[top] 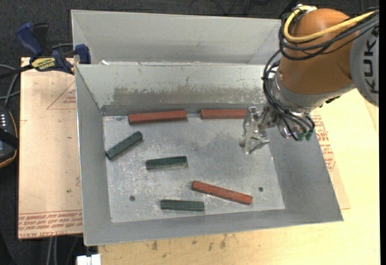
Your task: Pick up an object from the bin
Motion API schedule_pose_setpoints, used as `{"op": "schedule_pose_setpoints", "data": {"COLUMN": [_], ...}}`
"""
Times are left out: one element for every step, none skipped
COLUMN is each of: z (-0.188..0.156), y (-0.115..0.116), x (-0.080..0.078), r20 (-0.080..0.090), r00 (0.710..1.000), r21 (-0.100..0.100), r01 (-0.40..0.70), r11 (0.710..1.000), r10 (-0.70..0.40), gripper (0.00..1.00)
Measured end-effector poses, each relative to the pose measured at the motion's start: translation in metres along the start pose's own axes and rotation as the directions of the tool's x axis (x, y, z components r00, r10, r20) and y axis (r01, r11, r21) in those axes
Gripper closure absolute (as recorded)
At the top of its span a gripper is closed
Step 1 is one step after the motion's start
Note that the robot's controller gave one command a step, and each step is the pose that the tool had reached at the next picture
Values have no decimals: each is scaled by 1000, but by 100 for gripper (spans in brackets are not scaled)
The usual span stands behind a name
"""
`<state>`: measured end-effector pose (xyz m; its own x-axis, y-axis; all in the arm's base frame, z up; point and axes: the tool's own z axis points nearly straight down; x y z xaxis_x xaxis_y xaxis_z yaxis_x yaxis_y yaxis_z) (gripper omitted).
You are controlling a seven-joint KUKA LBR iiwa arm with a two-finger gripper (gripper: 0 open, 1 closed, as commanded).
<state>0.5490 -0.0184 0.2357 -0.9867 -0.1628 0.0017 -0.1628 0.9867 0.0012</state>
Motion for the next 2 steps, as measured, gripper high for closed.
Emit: {"op": "schedule_pose_setpoints", "data": {"z": [-22, -18], "y": [-1, -11], "x": [0, -27], "r20": [3, 5], "r00": [999, 947], "r21": [1, 2], "r01": [51, 321], "r11": [999, 947], "r10": [-51, -321], "gripper": [100, 0]}}
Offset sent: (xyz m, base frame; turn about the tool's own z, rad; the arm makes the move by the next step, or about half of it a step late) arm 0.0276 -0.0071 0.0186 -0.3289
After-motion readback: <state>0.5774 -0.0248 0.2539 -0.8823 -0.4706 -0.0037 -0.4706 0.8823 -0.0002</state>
